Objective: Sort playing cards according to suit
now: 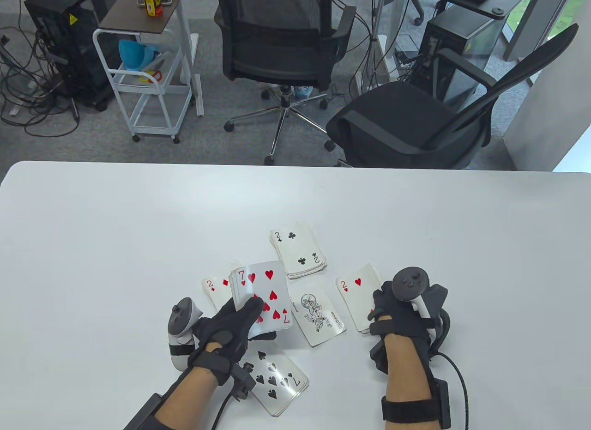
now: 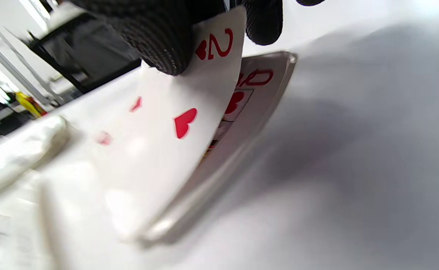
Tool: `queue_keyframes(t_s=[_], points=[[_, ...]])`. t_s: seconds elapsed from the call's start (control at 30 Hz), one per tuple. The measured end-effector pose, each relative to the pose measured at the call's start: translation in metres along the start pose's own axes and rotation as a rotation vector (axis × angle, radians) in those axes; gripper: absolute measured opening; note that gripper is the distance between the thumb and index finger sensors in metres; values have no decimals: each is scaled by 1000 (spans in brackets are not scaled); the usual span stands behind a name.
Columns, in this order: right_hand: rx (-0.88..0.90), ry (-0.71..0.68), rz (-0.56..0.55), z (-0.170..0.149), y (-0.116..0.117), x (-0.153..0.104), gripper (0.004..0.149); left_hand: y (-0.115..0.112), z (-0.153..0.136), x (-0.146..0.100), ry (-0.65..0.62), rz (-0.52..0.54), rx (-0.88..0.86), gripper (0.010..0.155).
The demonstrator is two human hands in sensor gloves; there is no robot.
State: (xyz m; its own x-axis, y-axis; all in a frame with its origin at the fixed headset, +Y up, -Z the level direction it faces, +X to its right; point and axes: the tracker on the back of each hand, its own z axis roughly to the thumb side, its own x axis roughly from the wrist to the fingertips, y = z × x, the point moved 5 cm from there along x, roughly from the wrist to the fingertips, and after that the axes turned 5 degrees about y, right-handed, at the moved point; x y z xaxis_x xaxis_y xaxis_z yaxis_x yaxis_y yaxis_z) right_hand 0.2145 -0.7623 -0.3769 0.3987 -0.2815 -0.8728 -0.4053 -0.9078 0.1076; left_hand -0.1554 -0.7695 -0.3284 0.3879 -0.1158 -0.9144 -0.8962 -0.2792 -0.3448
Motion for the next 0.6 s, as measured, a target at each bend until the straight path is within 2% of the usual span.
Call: queue_keyframes(t_s=[0.1,0.3,0.4,0.6], points=[[-64,25,-60,4,4,2,41,-1,-1,0,2,-10,2,52],[-87,28,-103,6,4,1,53,1,0,0,-1,-7,-3,52],[-38,-14,-115,12,0,-5,52,0,0,0,1,-9,-3,52],[104,-195,-182,37,-13,-27,48,1,-1,-1,8,4,3,53]])
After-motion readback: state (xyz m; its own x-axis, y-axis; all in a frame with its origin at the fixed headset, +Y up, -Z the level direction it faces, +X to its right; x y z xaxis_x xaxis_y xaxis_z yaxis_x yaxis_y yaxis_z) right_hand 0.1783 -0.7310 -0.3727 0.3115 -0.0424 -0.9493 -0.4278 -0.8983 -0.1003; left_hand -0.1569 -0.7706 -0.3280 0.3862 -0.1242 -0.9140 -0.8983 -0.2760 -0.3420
